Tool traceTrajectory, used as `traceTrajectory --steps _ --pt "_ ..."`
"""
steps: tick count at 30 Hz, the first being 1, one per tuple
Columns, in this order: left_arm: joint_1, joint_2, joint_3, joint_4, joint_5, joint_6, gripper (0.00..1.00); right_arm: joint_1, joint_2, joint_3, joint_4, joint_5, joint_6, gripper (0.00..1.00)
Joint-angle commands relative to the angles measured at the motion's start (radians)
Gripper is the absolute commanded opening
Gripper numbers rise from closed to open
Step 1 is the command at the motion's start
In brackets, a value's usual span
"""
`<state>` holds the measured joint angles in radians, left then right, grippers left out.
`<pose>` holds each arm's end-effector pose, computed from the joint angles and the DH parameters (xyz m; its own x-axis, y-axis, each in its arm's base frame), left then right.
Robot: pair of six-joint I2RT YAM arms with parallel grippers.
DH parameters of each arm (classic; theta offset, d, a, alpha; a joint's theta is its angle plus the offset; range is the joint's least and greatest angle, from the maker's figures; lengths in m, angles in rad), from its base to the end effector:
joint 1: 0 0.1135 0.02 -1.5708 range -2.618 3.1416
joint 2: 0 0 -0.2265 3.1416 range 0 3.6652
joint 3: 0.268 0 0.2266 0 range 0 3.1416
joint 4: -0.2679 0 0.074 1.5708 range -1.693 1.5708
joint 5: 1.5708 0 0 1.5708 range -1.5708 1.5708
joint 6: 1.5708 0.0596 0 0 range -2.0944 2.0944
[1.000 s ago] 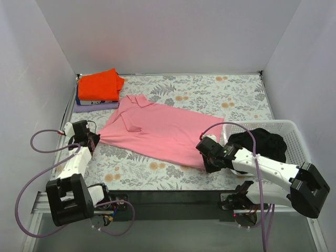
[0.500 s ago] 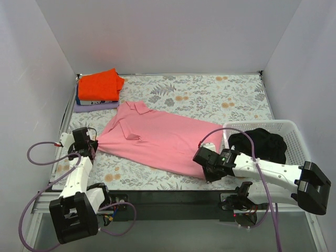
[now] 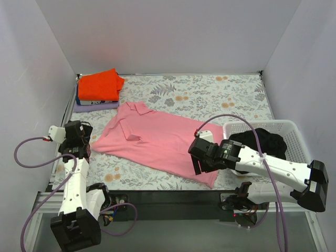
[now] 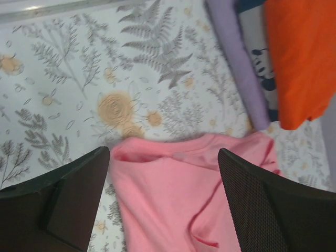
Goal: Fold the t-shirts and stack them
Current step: Fold the tshirt
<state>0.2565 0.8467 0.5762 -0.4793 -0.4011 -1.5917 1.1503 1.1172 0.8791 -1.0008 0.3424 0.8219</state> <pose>0.1787 0.0709 0.1948 0.5236 -0.8142 -0.2507 -0.6483 -0.1899 -0.7373 0.0957 0.1650 0.2008 -0.8599 -0.2328 -0.4544 -0.2724 0.9619 0.0226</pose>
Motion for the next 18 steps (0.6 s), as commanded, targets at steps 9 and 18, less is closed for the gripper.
traceTrajectory --steps 9,18 --pt "-0.008 0.119 -0.032 0.22 0.403 0.096 0.81 -0.02 0.278 0.38 0.487 0.009 -0.487 0.79" --pt "-0.008 0.29 -0.009 0.303 0.573 0.165 0.82 -0.103 0.657 0.629 0.818 -0.388 -0.733 0.78"
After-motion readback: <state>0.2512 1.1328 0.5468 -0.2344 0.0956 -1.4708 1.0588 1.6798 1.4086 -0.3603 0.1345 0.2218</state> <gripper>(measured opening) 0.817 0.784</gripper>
